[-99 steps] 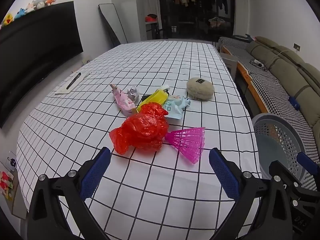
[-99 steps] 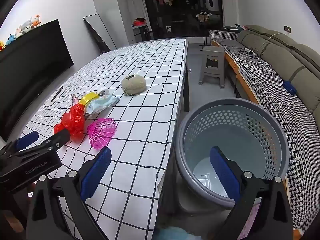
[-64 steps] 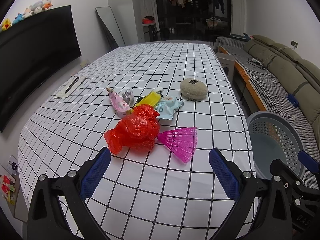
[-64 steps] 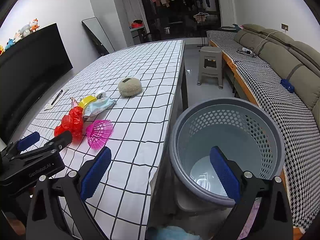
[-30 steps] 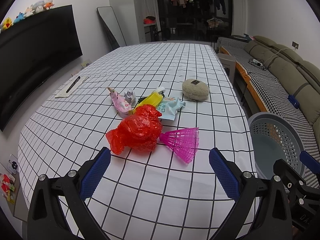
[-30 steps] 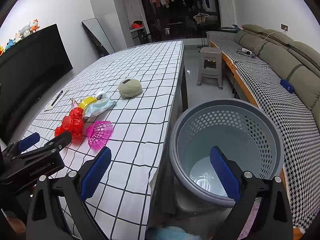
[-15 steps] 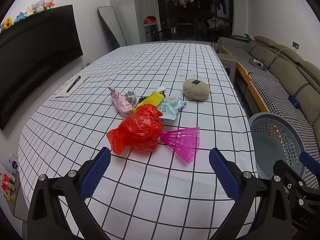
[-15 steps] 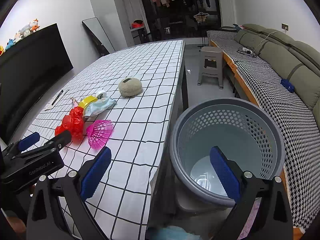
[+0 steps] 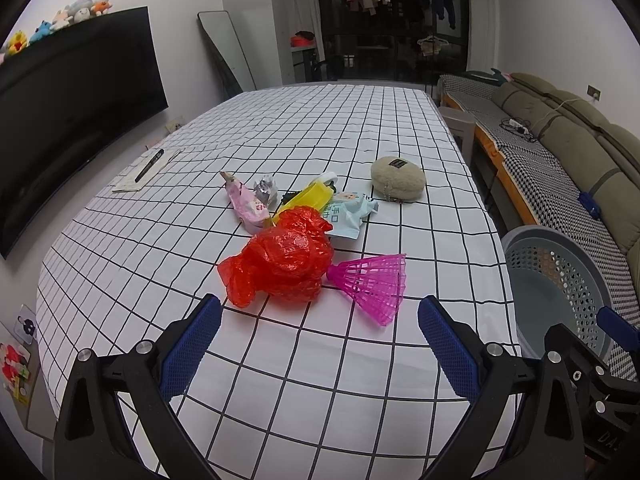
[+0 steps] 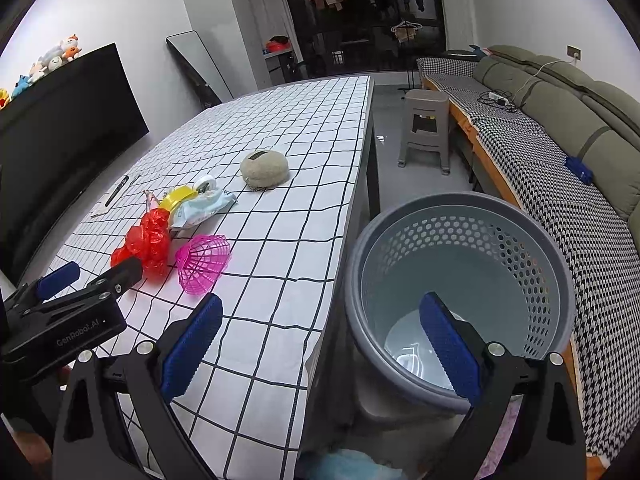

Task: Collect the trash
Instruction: 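Reach the right tool to the pink shuttlecock and close on it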

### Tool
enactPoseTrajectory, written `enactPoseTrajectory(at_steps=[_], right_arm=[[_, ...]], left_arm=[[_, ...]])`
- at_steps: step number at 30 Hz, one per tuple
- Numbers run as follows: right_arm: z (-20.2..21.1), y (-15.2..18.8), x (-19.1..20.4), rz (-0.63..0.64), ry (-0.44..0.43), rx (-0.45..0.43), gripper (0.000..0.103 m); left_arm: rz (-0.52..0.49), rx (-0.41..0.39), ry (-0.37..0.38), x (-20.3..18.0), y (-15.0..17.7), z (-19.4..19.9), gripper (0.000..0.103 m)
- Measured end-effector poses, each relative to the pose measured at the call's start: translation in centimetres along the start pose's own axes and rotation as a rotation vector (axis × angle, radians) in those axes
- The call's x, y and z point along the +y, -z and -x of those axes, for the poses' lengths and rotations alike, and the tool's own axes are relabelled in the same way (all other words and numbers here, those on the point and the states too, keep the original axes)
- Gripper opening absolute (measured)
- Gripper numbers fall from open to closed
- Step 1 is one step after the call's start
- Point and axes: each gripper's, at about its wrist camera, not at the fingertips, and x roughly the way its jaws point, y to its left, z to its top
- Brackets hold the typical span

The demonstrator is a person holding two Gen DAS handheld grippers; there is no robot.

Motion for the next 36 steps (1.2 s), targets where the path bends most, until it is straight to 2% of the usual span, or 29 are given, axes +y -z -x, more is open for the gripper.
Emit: enactPoseTrajectory(at_steps=[9, 18, 23, 36], right_arm=[[-1.1, -0.2, 1.0, 0.023, -0.033, 0.026, 0.094], [-2.8, -1.0, 2.7, 0.066, -0.105, 0.062, 0.094], [-3.8, -1.5, 4.0, 0.113, -0.112, 0.073, 0.094], [-7.9, -2.7, 7.3, 0.206, -0.189, 0.158, 0.094]], left_arm=[[0.019, 0.004, -0.009, 1.5, 0.0, -0.6, 0.097], [0.052, 0.006, -0.048, 3.9, -0.2, -1.2, 0.097], [0.077, 0.015, -0.072, 5.5, -0.1, -1.8, 0.097], [0.125, 0.041, -0.127, 9.1, 0.0, -3.6, 0.097]])
